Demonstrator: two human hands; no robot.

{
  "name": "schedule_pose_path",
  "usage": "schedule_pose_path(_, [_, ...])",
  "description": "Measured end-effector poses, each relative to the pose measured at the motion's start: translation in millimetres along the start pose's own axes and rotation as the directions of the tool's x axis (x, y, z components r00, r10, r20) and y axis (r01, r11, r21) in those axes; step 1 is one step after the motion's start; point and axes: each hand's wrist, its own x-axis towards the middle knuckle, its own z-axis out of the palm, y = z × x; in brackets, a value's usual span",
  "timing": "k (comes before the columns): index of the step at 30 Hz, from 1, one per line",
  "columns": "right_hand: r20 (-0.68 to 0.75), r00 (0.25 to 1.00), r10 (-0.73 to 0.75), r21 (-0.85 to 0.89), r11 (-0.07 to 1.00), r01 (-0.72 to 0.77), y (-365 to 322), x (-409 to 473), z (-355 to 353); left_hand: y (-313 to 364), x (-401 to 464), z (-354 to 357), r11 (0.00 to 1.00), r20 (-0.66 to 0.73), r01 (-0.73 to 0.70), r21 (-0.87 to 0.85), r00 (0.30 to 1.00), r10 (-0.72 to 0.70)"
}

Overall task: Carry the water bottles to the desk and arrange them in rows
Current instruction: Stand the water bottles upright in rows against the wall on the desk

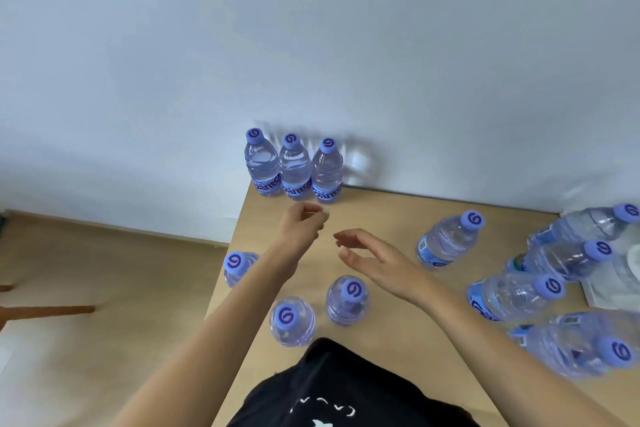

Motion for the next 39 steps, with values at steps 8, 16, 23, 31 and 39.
schedule_pose_path(8, [0.034, 0.999, 0.020, 0.029, 0.999, -0.021, 36, -31, 25, -9, -41, -10, 0.995, -0.069, -0.090, 0.044, 0.993, 0.093])
schedule_pose_path(16, [-0.158, 0.986, -0.048, 0.087, 0.994, 0.063, 48, -23, 47, -21, -61, -22, 0.990, -0.093, -0.111, 0.087, 0.988, 0.119])
schedule_pose_path(23, [-0.276, 0.961, 0.001, 0.227, 0.972, 0.064, 40, -12, 40, -20, -63, -33, 0.988, -0.075, -0.131, 0.080, 0.988, 0.137])
schedule_pose_path(31, [-0.387, 0.918, -0.081, 0.324, 0.921, 0.218, -40, -20, -18, 6, -64, -35, 0.972, 0.243, -0.200, 0.125, 0.956, 0.165])
schedule_pose_path(39, [-0.317, 0.934, -0.168, 0.559, 0.762, 0.326, -130, -31, -72, 58, -72, -10, 0.951, 0.583, -0.306, -0.047, 0.765, 0.275])
